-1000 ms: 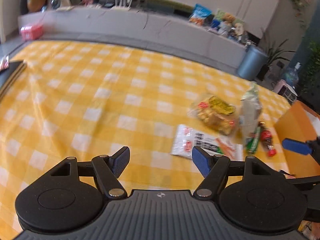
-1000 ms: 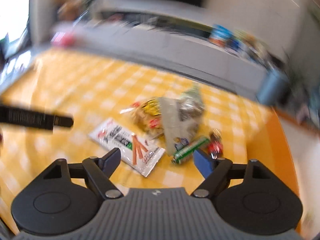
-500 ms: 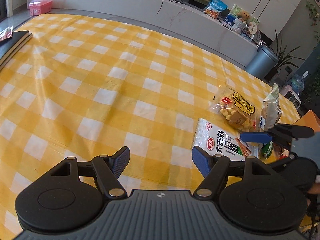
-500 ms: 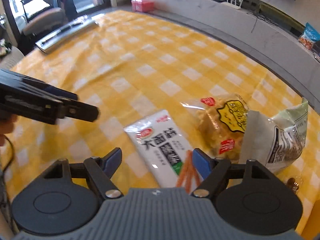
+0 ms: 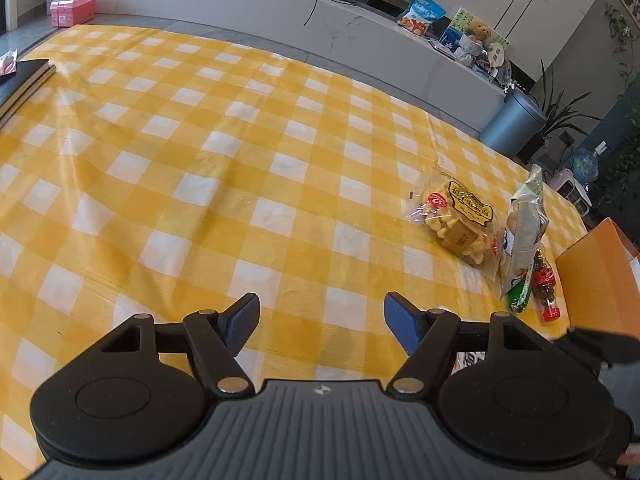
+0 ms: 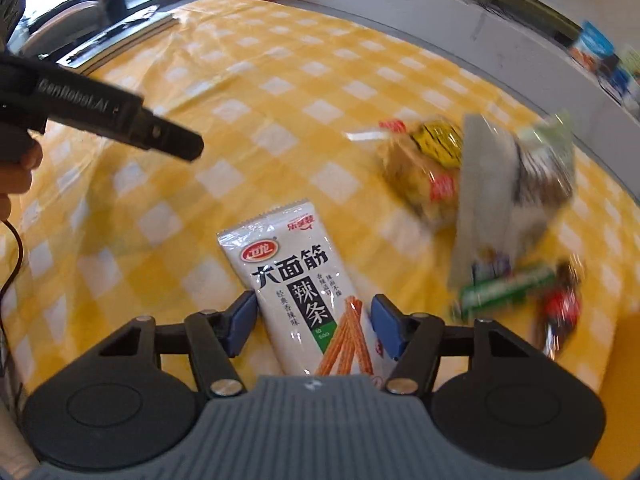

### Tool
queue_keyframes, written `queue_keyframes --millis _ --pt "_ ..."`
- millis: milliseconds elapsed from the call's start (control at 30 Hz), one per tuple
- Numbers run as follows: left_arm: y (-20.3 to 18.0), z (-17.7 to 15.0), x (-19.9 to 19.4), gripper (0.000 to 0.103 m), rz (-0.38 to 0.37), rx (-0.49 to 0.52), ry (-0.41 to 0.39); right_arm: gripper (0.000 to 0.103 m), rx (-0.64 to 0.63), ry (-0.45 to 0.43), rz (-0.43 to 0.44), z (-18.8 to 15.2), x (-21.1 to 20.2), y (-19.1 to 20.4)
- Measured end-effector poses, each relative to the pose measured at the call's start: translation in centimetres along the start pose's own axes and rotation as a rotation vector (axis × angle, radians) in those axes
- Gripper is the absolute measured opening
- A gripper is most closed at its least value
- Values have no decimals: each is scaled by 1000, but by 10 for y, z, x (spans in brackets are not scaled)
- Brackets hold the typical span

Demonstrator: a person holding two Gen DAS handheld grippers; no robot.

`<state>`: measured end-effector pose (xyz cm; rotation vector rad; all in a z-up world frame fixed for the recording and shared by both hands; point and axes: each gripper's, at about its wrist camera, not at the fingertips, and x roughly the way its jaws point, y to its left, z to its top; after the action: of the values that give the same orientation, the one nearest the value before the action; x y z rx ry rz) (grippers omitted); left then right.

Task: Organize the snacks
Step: 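Grasp the white spicy-strip bag with the right gripper and lift it, then grasp the clear green-labelled snack bag with the left gripper and lift it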

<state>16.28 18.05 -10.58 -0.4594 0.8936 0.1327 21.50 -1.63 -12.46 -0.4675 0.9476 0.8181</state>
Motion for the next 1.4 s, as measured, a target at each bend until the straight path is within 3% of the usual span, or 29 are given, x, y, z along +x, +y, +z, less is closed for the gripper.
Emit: queue_keyframes --millis 67,100,133,233,267,367,400,533,700,867,1033,1200,1400 --pt "-3 -1 -1 84 -4 6 -2 69 6 -18 -11 -13 -6 2" --pt "-5 -1 -2 84 -3 11 -4 84 -19 -36 -8 -19 -7 6" --pt "-7 -2 -2 84 2 17 -4 90 -54 -57 -8 -25 -6 9" --pt "-15 -4 -3 84 18 50 -7 91 -28 -104 30 -30 -2 4" --pt "-18 -5 -4 84 18 58 -9 91 10 -105 50 -28 0 -2" --pt "-24 -5 -5 84 18 69 -9 59 39 -143 9 -25 -1 -12" --pt "-25 -5 -5 84 18 73 -9 54 55 -146 5 -24 -2 -15" --pt "-33 -6 -7 84 18 92 -10 51 43 -153 -41 -26 -5 -13" --pt "-49 -5 -20 84 5 132 -37 49 180 -187 -85 -30 -25 -33" --pt "-80 -5 -39 84 -68 249 -115 49 262 -279 -220 -29 -67 -44" --pt "-125 1 -45 85 -39 348 -158 49 421 -279 -281 -39 -82 -70" --pt "-160 15 -22 89 -93 399 -179 49 520 -284 -278 -52 -87 -89" --pt "-176 49 31 89 -132 342 -104 49 582 -300 -251 -59 -93 -99"
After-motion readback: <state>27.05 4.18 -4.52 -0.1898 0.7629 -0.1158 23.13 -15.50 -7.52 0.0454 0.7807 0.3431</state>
